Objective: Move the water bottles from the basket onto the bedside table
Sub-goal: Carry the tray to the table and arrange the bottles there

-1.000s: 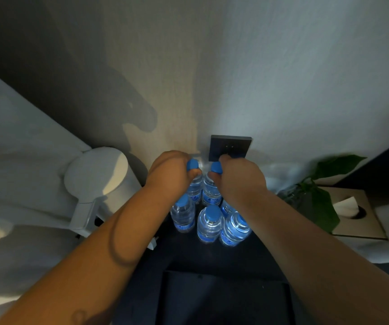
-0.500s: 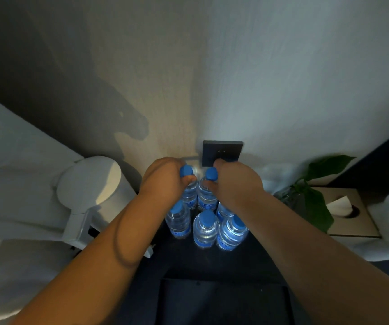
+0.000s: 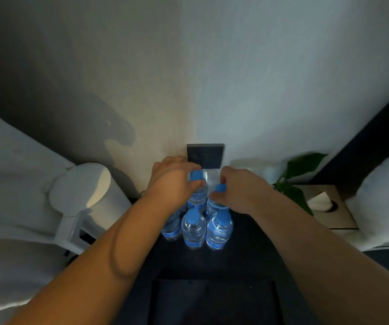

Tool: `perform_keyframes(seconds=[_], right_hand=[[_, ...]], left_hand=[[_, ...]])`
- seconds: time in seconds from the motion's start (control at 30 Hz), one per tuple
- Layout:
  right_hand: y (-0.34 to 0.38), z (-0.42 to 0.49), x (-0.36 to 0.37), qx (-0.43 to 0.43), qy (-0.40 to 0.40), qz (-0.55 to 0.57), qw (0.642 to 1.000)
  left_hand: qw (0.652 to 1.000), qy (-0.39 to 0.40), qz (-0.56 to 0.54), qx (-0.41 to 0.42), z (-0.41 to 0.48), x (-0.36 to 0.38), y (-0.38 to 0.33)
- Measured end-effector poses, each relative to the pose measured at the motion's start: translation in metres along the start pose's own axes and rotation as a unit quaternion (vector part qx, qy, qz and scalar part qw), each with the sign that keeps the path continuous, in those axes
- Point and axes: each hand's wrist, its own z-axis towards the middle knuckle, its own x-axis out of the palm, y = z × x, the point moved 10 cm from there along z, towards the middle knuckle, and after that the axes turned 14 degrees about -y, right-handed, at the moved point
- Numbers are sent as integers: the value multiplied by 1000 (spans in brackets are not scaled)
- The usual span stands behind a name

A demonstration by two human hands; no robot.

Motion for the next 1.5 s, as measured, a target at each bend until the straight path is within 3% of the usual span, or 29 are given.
perform_keyframes(seconds=[0.17,0.33,0.53,0.8,1.13,1.33,1.5], right_hand=[[6,0,-13,-31,-66,10,997],[2,9,-16,-22,-88,31,995],[1,14,-15,-20,-110,41,993],[-2,20,-7,-24,-28,36,999],[0,24,-14,9,-84,-42,996],[-6,22,-9,25,-51,9,998],[0,22,-12,21,-71,-40,996]], left_hand=[[1000,-11,3,-7,4,7,1],[999,-32,-5,35,5,9,4],[996,-64,-47,28,4,12,10],[994,-81,-58,47,4,14,12],[994,-78,-53,59,2,11,7],[995,-70,-42,48,3,11,8],[996,-67,-32,50,2,9,8]])
